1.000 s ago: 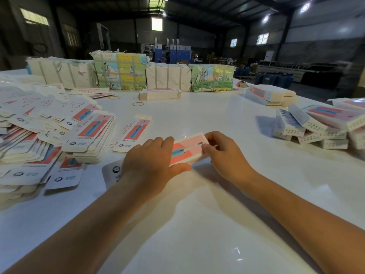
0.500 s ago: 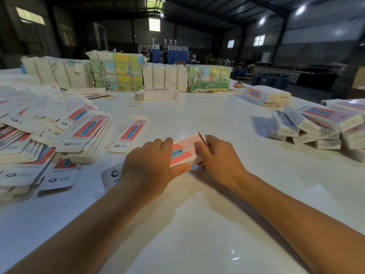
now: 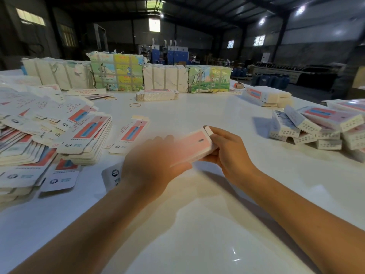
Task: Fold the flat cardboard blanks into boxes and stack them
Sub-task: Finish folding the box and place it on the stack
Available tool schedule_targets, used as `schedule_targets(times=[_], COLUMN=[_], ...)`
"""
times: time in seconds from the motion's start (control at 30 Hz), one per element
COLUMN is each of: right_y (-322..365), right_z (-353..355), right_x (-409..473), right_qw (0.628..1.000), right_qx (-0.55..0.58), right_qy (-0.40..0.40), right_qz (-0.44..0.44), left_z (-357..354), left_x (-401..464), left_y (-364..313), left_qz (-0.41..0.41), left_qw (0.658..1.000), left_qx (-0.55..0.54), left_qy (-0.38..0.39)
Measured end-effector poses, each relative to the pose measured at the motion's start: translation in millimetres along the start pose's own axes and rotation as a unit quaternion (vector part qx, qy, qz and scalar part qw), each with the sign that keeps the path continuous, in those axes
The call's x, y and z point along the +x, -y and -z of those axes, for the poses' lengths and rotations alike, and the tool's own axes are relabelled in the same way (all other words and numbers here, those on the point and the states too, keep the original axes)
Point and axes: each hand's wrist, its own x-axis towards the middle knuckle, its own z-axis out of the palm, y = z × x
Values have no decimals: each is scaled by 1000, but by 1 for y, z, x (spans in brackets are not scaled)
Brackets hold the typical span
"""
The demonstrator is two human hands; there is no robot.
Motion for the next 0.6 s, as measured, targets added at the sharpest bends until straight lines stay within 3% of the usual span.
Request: schedule_targets(times=[0.23,0.4,0.6], right_y=[-5,-5,1], right_z=[-5,-6,-1], right_x=[-3,-10,-12], right_qw=[990,960,941], right_qx=[-94,-252,-309], right_qy=[-57,-10,1], right_qz=[89,119,139], left_z=[-2,-5,-6], left_x=[1,1,-1], left_y=[-4,-5,-4], left_qz=[-20,-27,-25], left_qw=[999,997,995], left_qx=[29,63,98], left_qy=[-18,-30,-25])
